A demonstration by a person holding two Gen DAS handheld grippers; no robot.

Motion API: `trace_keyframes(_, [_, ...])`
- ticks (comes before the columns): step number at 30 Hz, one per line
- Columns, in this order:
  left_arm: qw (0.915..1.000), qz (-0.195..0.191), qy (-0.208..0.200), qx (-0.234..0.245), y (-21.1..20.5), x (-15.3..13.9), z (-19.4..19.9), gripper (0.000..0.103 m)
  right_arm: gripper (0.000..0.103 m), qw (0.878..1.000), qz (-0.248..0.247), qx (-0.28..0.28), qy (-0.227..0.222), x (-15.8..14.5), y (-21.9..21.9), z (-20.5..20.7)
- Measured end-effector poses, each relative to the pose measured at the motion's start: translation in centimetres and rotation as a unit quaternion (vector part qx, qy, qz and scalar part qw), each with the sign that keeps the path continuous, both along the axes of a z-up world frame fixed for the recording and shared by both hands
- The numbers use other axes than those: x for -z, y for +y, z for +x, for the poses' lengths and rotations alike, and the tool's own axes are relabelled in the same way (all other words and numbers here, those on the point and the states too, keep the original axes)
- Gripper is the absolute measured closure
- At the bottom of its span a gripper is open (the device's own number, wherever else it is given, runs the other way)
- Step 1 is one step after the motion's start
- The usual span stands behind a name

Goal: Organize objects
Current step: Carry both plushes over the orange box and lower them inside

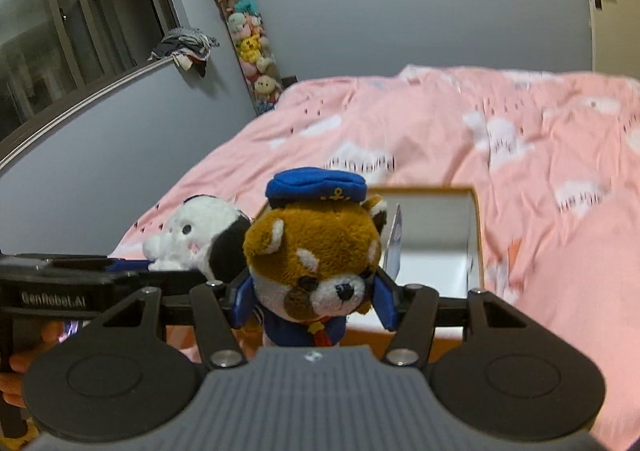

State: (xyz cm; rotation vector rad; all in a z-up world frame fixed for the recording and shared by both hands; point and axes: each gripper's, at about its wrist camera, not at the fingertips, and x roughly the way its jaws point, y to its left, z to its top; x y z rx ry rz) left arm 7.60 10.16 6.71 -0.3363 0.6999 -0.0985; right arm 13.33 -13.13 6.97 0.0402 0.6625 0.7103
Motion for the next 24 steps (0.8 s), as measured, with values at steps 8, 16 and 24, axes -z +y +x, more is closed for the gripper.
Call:
trace_keyframes(8, [0.9935,-0.084,0.066,-0.040,4.0,3.2,8.2,0.037,0.043,0.999,-0.014,-0.005,0.051,2.3,3.5,6.8])
trace_keyframes(16, [0.9824,-0.085,0.151,-0.068,3.8,9.6,14.1,0.037,0.043,0.984,-0.076,0.002,0.161,9.2,6.1,13.9])
trace_keyframes(24, [0.9758,-0.063,0.177,-0.111,2.7,12.9,16.9,0.036,0.043,0.970,-0.101,0.024,0.217,13.2,7.5,18.1])
